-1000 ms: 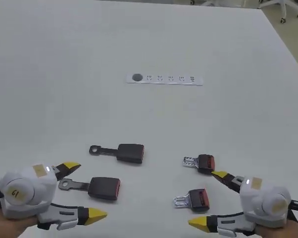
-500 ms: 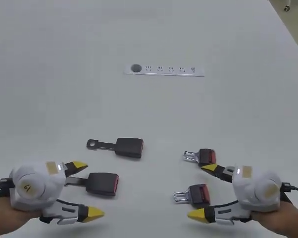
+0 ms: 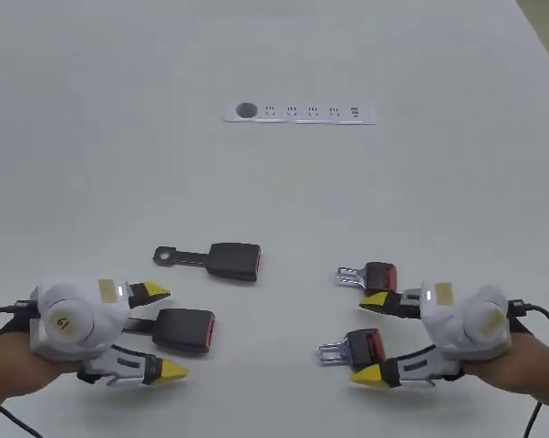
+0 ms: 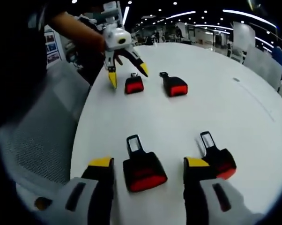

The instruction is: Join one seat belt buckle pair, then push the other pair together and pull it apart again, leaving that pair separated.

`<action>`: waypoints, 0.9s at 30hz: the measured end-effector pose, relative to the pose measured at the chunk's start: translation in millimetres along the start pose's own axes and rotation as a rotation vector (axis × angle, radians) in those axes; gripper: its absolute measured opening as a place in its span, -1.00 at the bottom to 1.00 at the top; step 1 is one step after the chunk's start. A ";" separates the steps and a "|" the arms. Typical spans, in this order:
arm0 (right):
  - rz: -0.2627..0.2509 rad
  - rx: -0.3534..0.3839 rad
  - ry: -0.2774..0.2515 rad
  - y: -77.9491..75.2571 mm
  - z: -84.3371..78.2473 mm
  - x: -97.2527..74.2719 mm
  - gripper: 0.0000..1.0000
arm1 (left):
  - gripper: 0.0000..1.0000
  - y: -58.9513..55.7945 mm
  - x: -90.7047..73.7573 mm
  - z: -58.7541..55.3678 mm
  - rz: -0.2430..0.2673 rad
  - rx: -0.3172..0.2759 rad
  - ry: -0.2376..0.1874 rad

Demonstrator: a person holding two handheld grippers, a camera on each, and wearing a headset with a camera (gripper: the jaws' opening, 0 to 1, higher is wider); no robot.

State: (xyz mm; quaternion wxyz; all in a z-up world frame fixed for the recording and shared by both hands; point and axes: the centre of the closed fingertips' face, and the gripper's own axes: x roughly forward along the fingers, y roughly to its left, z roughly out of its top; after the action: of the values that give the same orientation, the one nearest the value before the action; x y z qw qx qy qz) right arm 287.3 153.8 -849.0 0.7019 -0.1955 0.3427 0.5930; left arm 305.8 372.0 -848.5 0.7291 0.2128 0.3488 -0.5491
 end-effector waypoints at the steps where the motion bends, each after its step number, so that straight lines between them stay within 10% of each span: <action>1: 0.013 -0.007 0.011 0.8 -2.0 0.2 0.23 | 0.30 -0.5 0.8 -0.5 -0.008 0.011 0.008; 27: 0.050 -0.103 0.059 6.3 -16.7 -2.5 -0.25 | -0.28 5.7 5.2 -7.5 -0.071 0.205 0.097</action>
State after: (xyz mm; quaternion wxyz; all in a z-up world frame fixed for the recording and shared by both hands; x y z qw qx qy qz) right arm 276.9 142.0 -858.0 0.6656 -0.2402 0.3370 0.6210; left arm 309.9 375.6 -857.7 0.6657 0.3000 0.3332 -0.5965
